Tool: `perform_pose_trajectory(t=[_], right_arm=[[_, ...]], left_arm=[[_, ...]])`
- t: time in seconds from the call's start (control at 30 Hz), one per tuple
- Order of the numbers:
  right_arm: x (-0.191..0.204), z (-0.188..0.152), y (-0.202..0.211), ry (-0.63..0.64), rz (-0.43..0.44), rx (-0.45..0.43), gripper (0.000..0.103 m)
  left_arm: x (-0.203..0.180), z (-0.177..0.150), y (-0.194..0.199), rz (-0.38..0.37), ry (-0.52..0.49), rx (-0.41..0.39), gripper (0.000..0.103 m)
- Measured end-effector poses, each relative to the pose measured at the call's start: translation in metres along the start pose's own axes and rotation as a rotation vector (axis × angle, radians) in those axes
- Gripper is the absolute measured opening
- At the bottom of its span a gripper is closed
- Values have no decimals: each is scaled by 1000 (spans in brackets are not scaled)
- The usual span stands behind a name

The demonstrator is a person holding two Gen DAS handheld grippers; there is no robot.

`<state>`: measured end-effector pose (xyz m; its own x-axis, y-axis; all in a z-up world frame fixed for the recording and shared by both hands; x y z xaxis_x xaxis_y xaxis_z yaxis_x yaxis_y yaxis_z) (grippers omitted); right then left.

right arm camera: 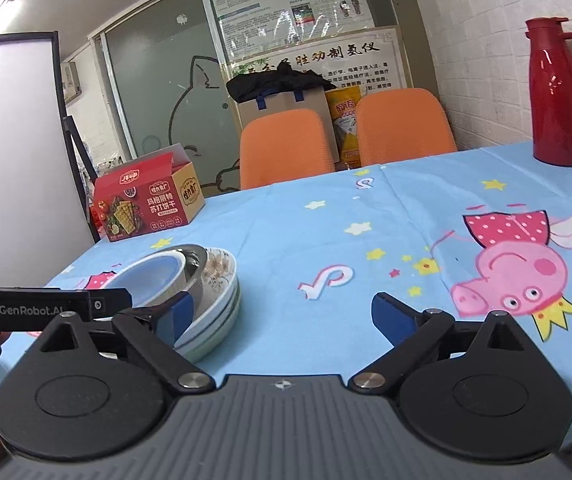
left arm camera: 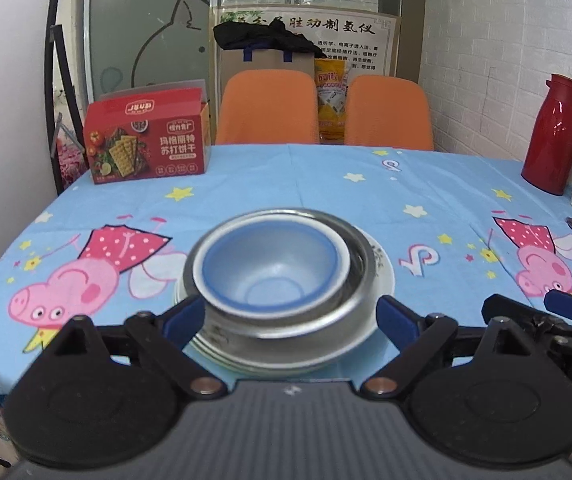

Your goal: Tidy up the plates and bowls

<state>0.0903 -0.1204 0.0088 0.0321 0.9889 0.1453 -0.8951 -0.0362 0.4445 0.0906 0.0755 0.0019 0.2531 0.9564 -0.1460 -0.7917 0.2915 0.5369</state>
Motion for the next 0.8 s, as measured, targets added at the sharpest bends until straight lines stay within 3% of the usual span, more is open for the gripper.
perform_pose_trajectory(t=[0.17,0.37,0.5,0.8], right_arm=[[-13,-31,15,-9,-14,29,103],[-26,-49,39,4,-67,7,103],[-38,-53,49,0,-118,-38,103],[-55,-54,48,-42,-166,-40,103]], left_arm=[[-22,-33,16,-19,-9,9,92],[-37,-57,50,2,-8,-39,92],[-40,-62,49,14,-25,-33,92],[-51,-67,45,-13,-38,-12,92]])
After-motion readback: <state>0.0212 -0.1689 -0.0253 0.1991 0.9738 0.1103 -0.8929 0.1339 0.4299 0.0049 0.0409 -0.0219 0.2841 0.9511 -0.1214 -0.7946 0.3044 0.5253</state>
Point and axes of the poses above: each gripper's, at about its wrist camera, not at the fingertips, and y roughly against the way its jaws point, x to its left, z to its top, the point moved 5 cm from there along -y, roughly the way its jaws point, and after that the axes turned 14 degrees about -z, right-handed, at the moved point
